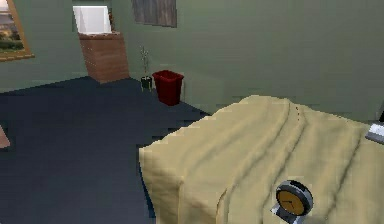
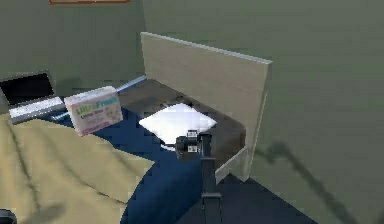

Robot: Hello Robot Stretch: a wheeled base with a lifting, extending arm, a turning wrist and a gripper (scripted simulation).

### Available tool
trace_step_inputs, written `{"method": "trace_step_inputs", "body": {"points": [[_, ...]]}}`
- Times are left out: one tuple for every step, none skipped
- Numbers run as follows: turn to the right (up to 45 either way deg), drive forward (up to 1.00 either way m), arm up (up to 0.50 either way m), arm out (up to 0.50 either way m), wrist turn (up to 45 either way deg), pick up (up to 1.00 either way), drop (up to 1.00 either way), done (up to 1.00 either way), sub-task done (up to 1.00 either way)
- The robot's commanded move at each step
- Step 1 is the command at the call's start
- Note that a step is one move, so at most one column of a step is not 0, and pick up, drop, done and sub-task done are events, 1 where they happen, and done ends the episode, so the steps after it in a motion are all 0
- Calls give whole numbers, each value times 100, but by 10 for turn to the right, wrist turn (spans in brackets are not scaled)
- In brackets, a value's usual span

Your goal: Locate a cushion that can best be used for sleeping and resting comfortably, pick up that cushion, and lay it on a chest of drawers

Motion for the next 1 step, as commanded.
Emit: {"method": "trace_step_inputs", "body": {"points": [[0,0,30,0,0,0,0,0,0]]}}
